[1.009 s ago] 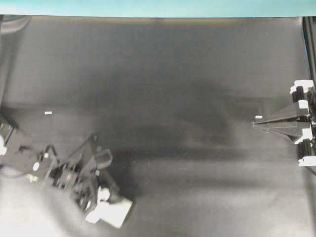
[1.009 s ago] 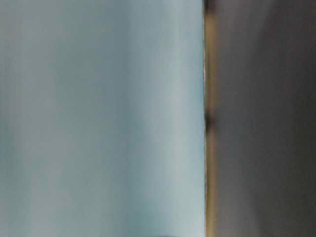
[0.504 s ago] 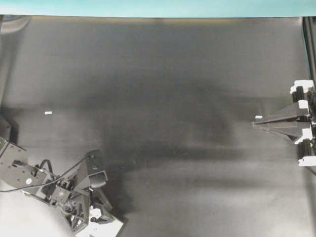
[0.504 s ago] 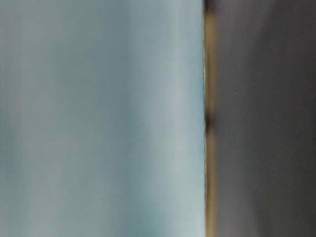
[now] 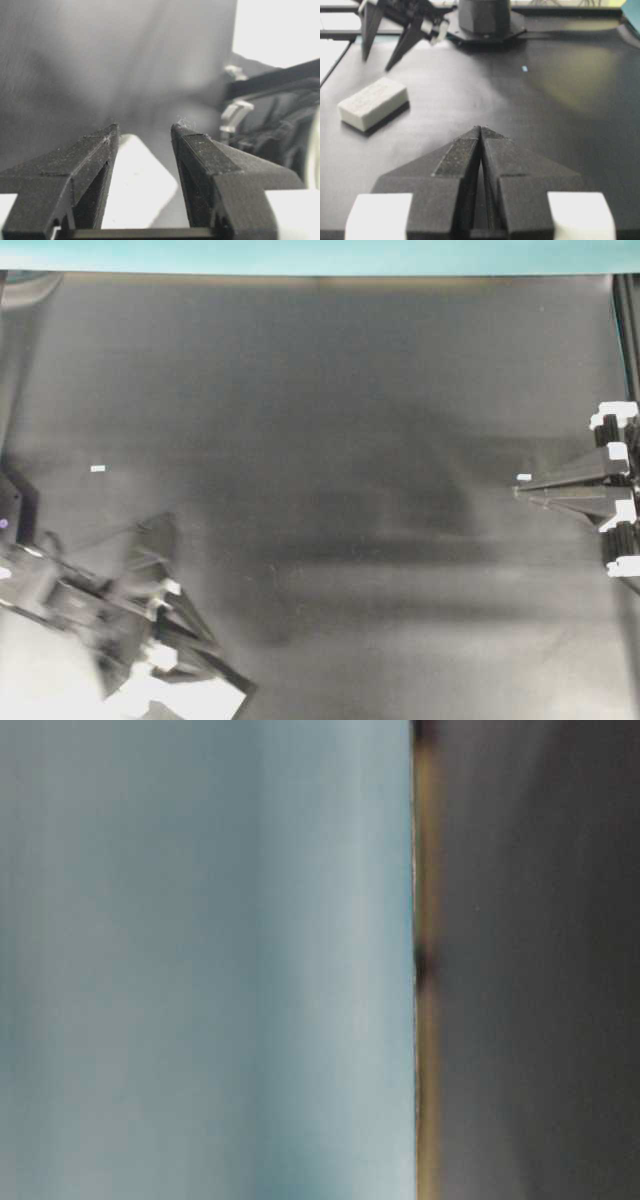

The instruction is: Push the sponge with the left arm to wipe the table.

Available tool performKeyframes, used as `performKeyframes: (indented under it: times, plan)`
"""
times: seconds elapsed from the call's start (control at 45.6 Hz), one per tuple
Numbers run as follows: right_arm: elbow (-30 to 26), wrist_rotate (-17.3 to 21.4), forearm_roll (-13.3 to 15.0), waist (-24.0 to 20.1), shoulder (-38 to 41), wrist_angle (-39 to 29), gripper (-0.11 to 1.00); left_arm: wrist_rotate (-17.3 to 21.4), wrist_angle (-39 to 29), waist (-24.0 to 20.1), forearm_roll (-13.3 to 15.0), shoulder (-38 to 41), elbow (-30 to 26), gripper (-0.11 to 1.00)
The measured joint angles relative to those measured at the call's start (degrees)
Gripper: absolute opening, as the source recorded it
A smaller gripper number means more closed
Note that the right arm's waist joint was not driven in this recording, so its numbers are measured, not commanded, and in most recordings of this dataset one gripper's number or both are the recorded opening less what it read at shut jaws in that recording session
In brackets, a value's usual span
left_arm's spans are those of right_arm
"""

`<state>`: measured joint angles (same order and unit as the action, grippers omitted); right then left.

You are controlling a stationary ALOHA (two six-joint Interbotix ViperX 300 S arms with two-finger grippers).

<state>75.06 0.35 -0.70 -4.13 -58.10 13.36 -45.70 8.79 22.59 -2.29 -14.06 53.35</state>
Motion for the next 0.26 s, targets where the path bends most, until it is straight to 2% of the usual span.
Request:
performKeyframes:
  times: [0.263]
  plan:
    - [0.5, 0.0, -0.1, 0.0, -1.7, 0.0, 0.0, 1.6, -0.2, -2.5, 0.0, -8.2, 5.6, 0.44]
